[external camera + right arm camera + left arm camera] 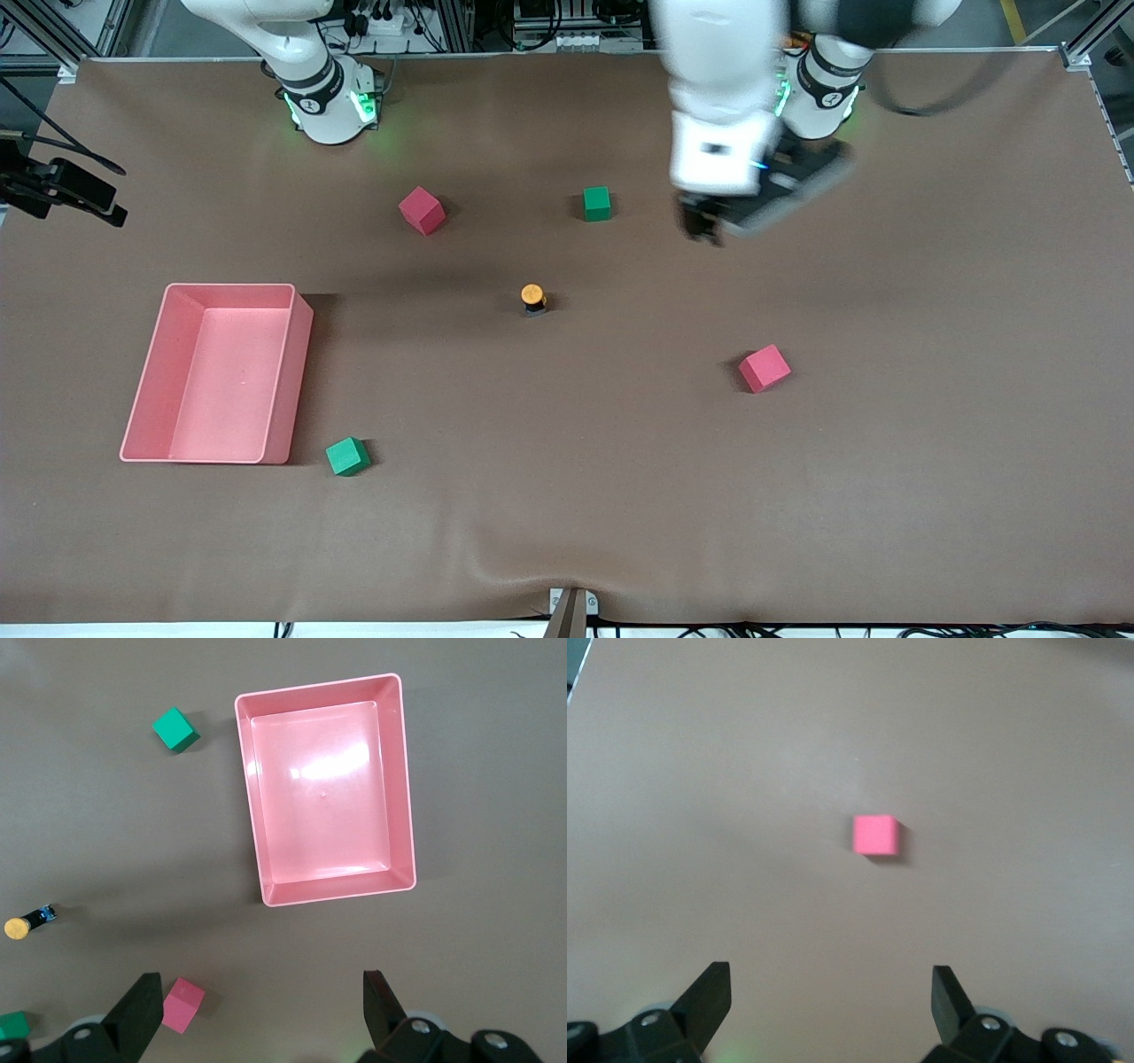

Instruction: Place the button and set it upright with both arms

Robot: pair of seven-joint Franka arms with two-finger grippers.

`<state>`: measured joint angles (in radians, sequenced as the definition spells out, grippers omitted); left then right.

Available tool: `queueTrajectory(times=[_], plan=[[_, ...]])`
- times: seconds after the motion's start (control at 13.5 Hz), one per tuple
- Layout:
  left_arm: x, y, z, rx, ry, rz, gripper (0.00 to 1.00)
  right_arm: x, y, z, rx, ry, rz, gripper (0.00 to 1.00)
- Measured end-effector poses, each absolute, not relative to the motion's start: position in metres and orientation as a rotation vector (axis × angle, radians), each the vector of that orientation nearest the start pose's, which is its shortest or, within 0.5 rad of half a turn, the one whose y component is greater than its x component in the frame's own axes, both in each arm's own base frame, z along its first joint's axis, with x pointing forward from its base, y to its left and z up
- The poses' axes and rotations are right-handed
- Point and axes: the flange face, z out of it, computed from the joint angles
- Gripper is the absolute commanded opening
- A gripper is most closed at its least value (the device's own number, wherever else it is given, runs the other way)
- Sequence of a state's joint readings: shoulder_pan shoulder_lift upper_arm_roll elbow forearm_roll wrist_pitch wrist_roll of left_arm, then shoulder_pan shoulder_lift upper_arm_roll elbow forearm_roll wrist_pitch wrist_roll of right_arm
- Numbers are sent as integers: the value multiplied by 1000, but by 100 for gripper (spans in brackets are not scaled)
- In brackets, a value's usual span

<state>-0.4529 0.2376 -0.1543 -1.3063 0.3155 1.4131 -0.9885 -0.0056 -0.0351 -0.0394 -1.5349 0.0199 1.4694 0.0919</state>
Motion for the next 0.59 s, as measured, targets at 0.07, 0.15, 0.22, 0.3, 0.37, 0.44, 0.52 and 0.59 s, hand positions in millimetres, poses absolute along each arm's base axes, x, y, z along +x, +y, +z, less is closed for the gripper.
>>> queueTrajectory(times=[0.07,0.15,0.22,0.3,0.37,0.44,0.52,0.59], plan=[[545,-269,607,-2806,-556,-117,100,533,-22,652,-3114,210,48,100],[558,-236,610,-2822,-533,-82,100,533,-22,652,-3114,210,48,100],[567,-208,611,-2835,-495,-52,100,533,-22,652,-3113,211,49,100],[575,-186,611,-2845,-444,-28,100,533,-22,652,-3113,211,48,100],[581,-166,610,-2859,-391,-5,100,533,-22,652,-3113,211,48,100],[587,-145,612,-2896,-342,17,100,533,-22,652,-3113,211,48,100],[592,-122,615,-2948,-302,30,100,533,-22,652,-3113,211,49,100],[595,-99,619,-2995,-278,43,100,533,-22,652,-3113,211,49,100]])
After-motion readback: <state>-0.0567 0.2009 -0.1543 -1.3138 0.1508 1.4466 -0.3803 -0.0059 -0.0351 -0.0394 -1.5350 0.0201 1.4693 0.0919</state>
